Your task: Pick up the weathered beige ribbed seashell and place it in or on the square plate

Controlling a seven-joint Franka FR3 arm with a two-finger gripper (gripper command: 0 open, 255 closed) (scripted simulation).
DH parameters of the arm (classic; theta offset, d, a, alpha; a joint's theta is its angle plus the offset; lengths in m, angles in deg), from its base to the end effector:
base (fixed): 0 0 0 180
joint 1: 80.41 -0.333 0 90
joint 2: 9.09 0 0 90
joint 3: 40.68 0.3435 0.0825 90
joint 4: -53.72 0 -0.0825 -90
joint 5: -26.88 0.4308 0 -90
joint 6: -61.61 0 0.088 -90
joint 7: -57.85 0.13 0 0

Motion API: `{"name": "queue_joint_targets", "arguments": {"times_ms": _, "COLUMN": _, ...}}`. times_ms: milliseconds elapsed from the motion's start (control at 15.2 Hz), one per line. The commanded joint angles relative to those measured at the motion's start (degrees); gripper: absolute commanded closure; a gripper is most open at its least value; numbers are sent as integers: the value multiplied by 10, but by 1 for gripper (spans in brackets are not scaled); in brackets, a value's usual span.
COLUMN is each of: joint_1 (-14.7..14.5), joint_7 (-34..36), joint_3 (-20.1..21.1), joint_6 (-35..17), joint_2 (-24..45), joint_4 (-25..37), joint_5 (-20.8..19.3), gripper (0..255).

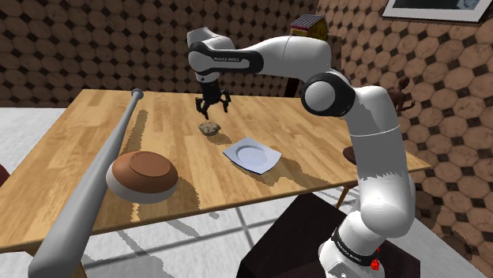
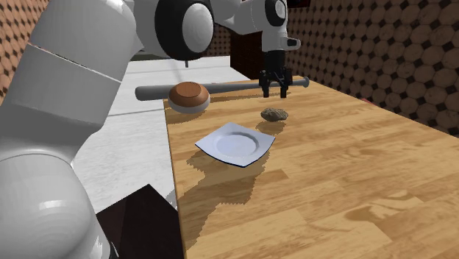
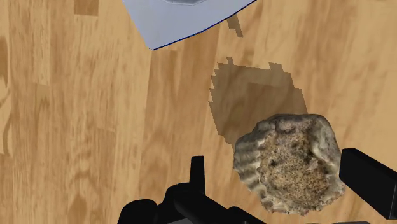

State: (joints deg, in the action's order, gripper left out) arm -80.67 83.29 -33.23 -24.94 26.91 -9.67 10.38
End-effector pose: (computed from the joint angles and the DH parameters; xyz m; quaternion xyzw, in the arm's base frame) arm 0.7650 0.0381 0.4326 0.9765 -0.1532 -0.0753 0.1313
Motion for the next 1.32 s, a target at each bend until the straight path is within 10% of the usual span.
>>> {"name": "queue_joint_targets", "arguments": {"times_ms": 0, "joint_1": 1, "joint_7": 2, "joint_3": -2, "joint_6": -9, "joint_2": 5, "joint_4": -5, "joint_5": -2, "gripper": 0}}
{"name": "queue_joint_targets", "arguments": {"times_ms": 858, "joint_1": 11, "joint_7": 8, "joint_3": -2, "joint_6": -60, "joint_2": -10, "joint_4": -70, "joint_5": -2, "gripper": 0}}
{"name": "queue_joint_targets", "arguments": {"times_ms": 924, "joint_1": 11, "joint_7": 8, "joint_3": -2, "joint_6": -60, "joint_2": -10, "joint_4": -70, "joint_5": -2, "gripper": 255}}
{"name": "queue_joint_targets", "arguments": {"times_ms": 1254, "joint_1": 11, "joint_7": 8, "joint_3": -2, "joint_6": -60, "joint_2": -10, "joint_4": -70, "joint_5": -2, "gripper": 255}}
